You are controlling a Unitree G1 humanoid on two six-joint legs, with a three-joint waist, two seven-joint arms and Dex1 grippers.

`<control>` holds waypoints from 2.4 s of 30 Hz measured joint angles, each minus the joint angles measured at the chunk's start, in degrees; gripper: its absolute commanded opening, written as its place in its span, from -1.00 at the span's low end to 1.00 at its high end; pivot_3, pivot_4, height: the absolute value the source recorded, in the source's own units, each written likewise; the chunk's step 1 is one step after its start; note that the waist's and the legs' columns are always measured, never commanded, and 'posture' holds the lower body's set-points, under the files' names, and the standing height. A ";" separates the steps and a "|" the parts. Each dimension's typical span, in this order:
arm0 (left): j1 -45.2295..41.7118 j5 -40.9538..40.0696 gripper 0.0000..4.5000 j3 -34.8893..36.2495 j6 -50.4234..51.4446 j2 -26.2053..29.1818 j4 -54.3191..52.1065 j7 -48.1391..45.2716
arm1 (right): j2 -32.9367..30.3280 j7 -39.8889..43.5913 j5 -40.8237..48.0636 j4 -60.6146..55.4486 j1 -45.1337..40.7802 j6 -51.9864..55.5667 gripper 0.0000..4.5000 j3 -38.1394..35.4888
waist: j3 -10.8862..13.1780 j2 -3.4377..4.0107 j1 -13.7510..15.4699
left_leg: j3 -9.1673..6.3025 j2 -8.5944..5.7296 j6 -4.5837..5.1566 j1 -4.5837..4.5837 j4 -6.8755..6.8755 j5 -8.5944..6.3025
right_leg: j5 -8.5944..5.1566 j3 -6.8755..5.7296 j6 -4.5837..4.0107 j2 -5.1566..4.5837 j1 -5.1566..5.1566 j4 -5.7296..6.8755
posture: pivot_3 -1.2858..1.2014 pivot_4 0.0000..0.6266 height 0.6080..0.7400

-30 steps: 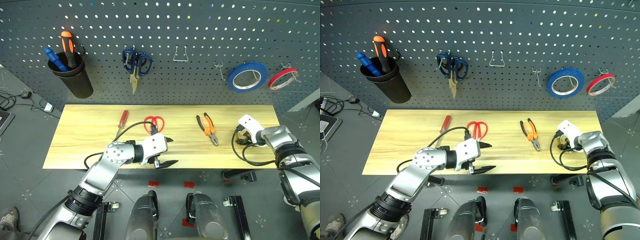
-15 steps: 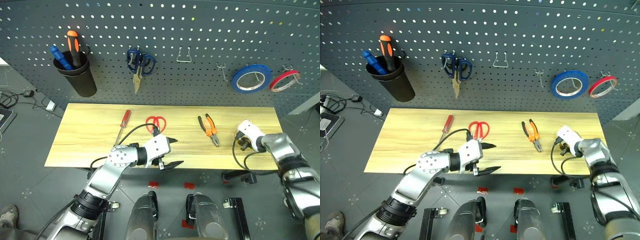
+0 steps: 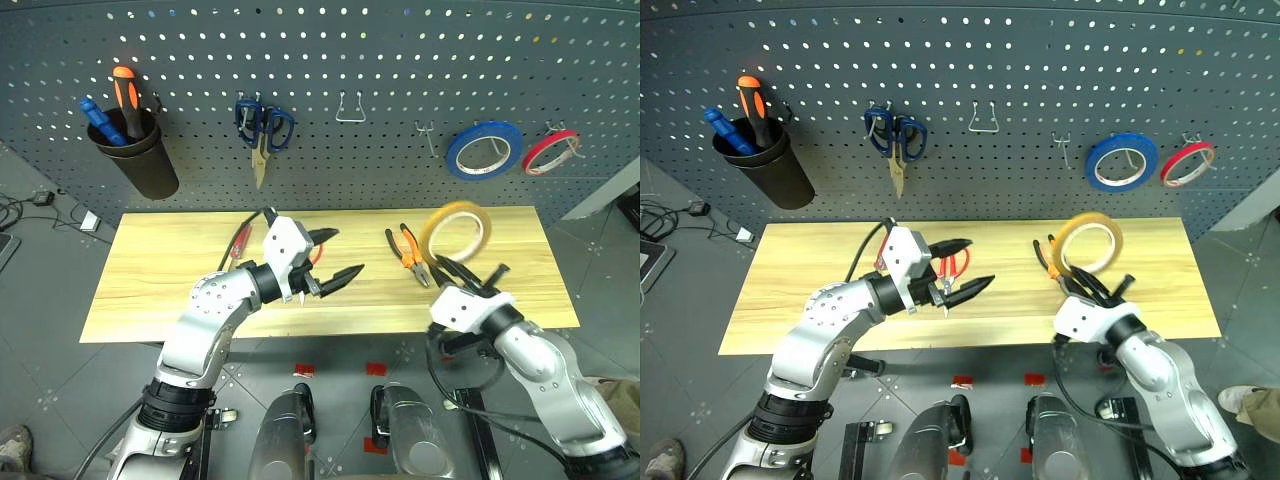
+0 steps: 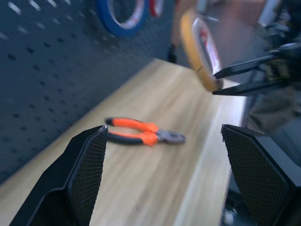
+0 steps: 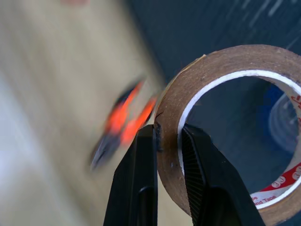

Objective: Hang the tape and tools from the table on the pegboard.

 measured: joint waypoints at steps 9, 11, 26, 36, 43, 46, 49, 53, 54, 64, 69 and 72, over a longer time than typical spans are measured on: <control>-2.57 -1.35 0.81 3.01 -0.12 1.07 0.37 0.69 | 2.04 -1.31 -0.28 20.13 -23.01 -5.89 -0.80 1.45 | -0.01 -0.03 -0.09 | -0.02 -0.01 0.00 -0.01 0.42 0.04 | 0.09 0.01 -0.39 -0.03 -0.05 0.58 | -0.16 -0.14 1.00; -2.95 -1.32 0.81 2.88 -0.18 1.12 0.43 0.48 | 2.72 -1.48 0.33 25.18 -26.12 -7.42 -0.80 1.81 | -0.01 -0.03 -0.10 | 0.03 -0.04 0.01 -0.03 0.44 0.03 | 0.09 0.02 -0.39 -0.07 -0.06 0.56 | -0.16 -0.14 1.00; 0.76 2.99 0.81 -1.06 -4.55 7.38 3.47 -4.36 | 9.07 1.75 10.46 33.27 -26.99 -2.88 0.72 -0.31 | -0.01 -0.02 -0.01 | -0.01 0.00 0.01 -0.03 0.56 0.03 | 0.10 0.01 -0.40 -0.09 -0.06 0.72 | -0.15 -0.10 1.00; 5.53 7.70 0.81 -3.36 -9.05 14.98 4.92 -10.49 | 19.85 5.41 21.75 19.26 -22.32 39.28 0.98 -4.98 | 0.01 0.01 -0.27 | -0.02 0.13 0.05 -0.02 0.50 -0.02 | 0.17 0.02 -0.52 -0.04 -0.15 0.79 | -0.13 -0.02 1.00; 7.21 8.14 0.81 -3.40 -9.02 16.44 4.26 -11.56 | 22.76 2.41 24.42 31.44 -34.08 55.05 0.98 -7.14 | 0.03 0.03 0.16 | -0.04 0.05 0.23 -0.03 0.40 -0.12 | 0.17 0.01 -0.54 -0.08 -0.18 0.75 | -0.12 0.03 1.00; 7.38 8.13 0.81 -3.37 -8.75 16.46 4.11 -11.54 | 22.71 1.12 24.64 40.08 -37.72 53.70 0.98 -7.03 | 0.09 0.04 0.17 | 0.05 0.01 0.22 -0.06 0.32 -0.12 | 0.16 0.06 -0.54 -0.10 -0.23 0.67 | -0.11 0.05 1.00; 7.39 8.14 0.81 -3.37 -8.68 16.37 3.96 -11.49 | 22.80 -0.24 24.67 49.43 -41.59 50.04 0.98 -7.08 | 0.11 0.03 0.05 | 0.16 0.00 0.10 -0.06 0.17 -0.04 | 0.16 0.12 -0.54 -0.10 -0.36 0.67 | -0.11 0.05 1.00; 7.38 8.19 0.81 -3.38 -8.63 16.24 3.89 -11.30 | 23.64 -2.25 25.04 59.26 -45.68 44.75 0.98 -7.15 | 0.11 0.03 0.04 | 0.28 0.03 0.01 -0.06 -0.02 0.01 | 0.14 0.17 -0.55 -0.10 -0.47 0.67 | -0.11 0.03 1.00; 7.35 8.34 0.81 -3.38 -8.63 16.11 3.89 -11.12 | 23.77 -2.68 25.07 62.14 -46.83 43.32 0.98 -7.15 | 0.11 0.03 0.02 | 0.34 0.03 0.01 -0.06 -0.04 0.01 | 0.14 0.21 -0.54 -0.10 -0.51 0.67 | -0.11 0.03 1.00; 7.01 9.00 0.81 -3.41 -8.72 14.99 3.93 -10.25 | 22.21 -3.45 25.26 78.94 -55.09 35.52 0.58 -7.14 | 0.11 0.02 -0.17 | 0.96 0.06 0.01 -0.06 -0.14 0.02 | 0.14 0.79 -0.54 -0.09 -0.91 0.78 | -0.11 0.00 1.00; 8.02 8.17 0.81 -2.52 -8.94 12.86 3.93 -8.92 | 22.10 -2.78 25.27 78.60 -54.80 35.10 0.16 -6.83 | 0.10 0.02 -0.23 | 1.17 0.08 0.01 -0.04 -0.13 0.01 | 0.14 1.01 -0.53 -0.09 -0.98 0.77 | -0.12 -0.02 1.00; 9.81 6.75 0.81 -1.11 -8.96 12.43 3.89 -8.27 | 22.26 -2.31 25.19 71.10 -50.64 37.05 0.16 -5.88 | 0.10 0.02 -0.23 | 1.20 0.14 0.01 -0.05 -0.16 0.01 | 0.14 1.05 -0.52 -0.06 -1.03 0.76 | -0.12 -0.03 1.00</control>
